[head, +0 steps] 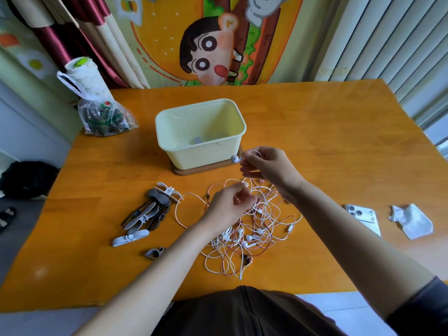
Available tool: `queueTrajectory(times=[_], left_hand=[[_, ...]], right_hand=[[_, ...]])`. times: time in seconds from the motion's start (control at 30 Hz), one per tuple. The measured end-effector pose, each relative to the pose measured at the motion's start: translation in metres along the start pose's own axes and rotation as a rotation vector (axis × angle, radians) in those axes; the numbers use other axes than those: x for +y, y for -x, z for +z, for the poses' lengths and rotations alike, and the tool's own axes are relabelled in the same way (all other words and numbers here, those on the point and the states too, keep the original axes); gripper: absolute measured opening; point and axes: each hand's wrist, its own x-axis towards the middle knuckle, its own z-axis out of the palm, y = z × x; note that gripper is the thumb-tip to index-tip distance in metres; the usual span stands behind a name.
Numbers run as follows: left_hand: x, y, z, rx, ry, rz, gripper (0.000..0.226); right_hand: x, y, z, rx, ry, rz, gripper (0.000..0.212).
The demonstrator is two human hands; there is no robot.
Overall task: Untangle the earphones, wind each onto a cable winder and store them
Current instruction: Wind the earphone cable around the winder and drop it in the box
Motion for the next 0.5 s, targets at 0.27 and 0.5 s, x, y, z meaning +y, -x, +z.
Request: queueTrajectory(times=[0.27,0.5], left_hand=[[-0.003,0.001,-0.007,0.024,0.143,-0.185,0.038],[0.008,0.002,-0.006,0.023,0.1,-0.169,0.023]], right_hand=[[0.016,-0.002,0.011,-0.095,0.08,0.032,0.015],[0.018,-0.011,0.011,-0.046,0.33,-0.114,0.017]])
